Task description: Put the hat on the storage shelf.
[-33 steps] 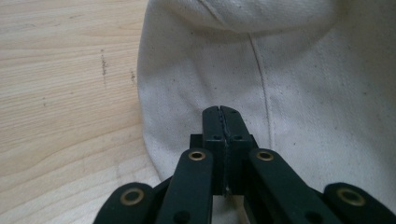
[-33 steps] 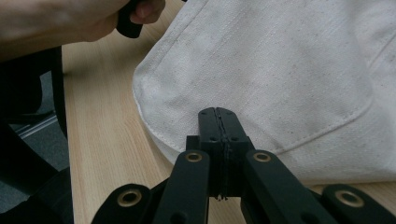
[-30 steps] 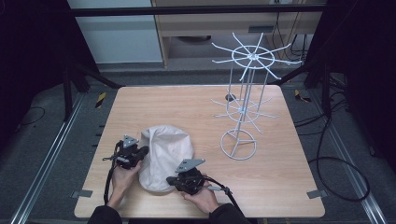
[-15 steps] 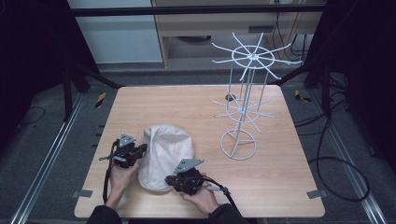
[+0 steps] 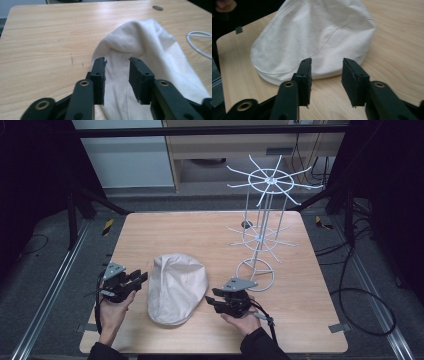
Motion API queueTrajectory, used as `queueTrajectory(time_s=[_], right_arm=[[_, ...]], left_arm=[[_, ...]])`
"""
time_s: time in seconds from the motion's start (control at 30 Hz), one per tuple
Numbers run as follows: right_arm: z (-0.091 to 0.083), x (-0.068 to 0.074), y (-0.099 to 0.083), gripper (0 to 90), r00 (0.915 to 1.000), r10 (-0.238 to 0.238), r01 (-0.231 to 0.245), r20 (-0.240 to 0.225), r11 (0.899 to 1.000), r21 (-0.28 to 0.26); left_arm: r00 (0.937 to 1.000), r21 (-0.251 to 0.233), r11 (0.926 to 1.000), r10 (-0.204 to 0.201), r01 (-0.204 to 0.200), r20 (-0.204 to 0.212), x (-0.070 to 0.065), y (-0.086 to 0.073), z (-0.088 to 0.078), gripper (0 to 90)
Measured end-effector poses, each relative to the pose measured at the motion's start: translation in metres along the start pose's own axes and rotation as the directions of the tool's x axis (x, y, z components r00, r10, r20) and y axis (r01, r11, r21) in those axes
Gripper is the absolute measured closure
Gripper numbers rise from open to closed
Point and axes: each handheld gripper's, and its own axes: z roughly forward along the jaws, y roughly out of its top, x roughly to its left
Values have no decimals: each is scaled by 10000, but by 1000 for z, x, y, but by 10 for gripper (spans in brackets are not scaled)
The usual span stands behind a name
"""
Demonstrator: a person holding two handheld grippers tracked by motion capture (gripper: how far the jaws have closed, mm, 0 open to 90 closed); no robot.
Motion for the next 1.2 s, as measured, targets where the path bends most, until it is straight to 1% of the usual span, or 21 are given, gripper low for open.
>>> queueTrajectory(time_s=[0.03, 0.17, 0.23, 0.33, 0.47, 0.53, 0.67, 0.77, 0.87, 0.9, 0.97, 1.0, 1.03, 1.07, 1.1, 1.13, 1.17, 1.2], right_arm=[[0, 0, 0, 562, 10000, 0, 0, 0, 10000, 0], [-17, -13, -1, 512, 9985, 233, -225, 496, 9996, -167], [-25, -19, -1, 487, 9969, 242, -225, 747, 9995, -235], [-36, -27, -4, 453, 9925, 252, -216, 1196, 9993, -319], [-50, -38, -11, 431, 9837, 464, -397, 1735, 9983, -418], [-58, -44, -16, 418, 9769, 490, -408, 2082, 9982, -433], [-70, -54, -25, 394, 9652, 660, -578, 2530, 9975, -395], [-78, -61, -32, 374, 9557, 758, -661, 2843, 9969, -438], [-86, -67, -38, 355, 9444, 898, -787, 3164, 9958, -477], [-88, -69, -40, 349, 9407, 949, -834, 3257, 9953, -493], [-93, -73, -43, 345, 9337, 931, -808, 3458, 9955, -498], [-98, -78, -46, 341, 9257, 1025, -881, 3640, 9945, -559], [-99, -78, -47, 339, 9234, 1048, -909, 3692, 9943, -550], [-99, -78, -47, 339, 9234, 1048, -909, 3692, 9943, -550], [-102, -81, -49, 338, 9168, 1030, -902, 3859, 9946, -512], [-104, -83, -51, 336, 9124, 1062, -938, 3953, 9943, -508], [-106, -86, -54, 332, 9020, 1057, -958, 4187, 9944, -447], [-106, -86, -54, 332, 9020, 1057, -958, 4187, 9944, -447]], left_arm=[[10000, -51, 10000, 22, -22, 39, -1, 1, -1, 626], [9997, -253, 9995, 170, -166, 168, -9, 8, -10, 567], [9994, -351, 9991, 250, -241, 257, -13, 11, -15, 548], [9985, -335, 9988, 379, -366, 393, -19, 18, -22, 518], [9975, -270, 9982, 547, -535, 444, -29, 24, -28, 470], [9968, -261, 9972, 706, -696, 367, -36, 27, -29, 452], [9955, -66, 9962, 867, -866, 392, -46, 29, -28, 421], [9950, 91, 9957, 916, -920, 390, -51, 29, -23, 407], [9951, 345, 9950, 922, -934, 352, -52, 30, -17, 401], [9958, 392, 9955, 850, -863, 344, -53, 30, -14, 400], [9962, 554, 9951, 800, -819, 352, -53, 30, -8, 398], [9962, 725, 9938, 819, -838, 287, -54, 31, -2, 396], [9962, 725, 9938, 819, -838, 287, -54, 31, -2, 396], [9962, 851, 9927, 840, -857, 233, -54, 30, 3, 396], [9964, 931, 9921, 820, -838, 229, -54, 30, 7, 396], [9965, 1023, 9913, 806, -823, 209, -54, 29, 10, 394], [9965, 1110, 9904, 805, -825, 218, -54, 28, 13, 391], [9966, 1164, 9898, 800, -817, 193, -54, 27, 15, 391]])
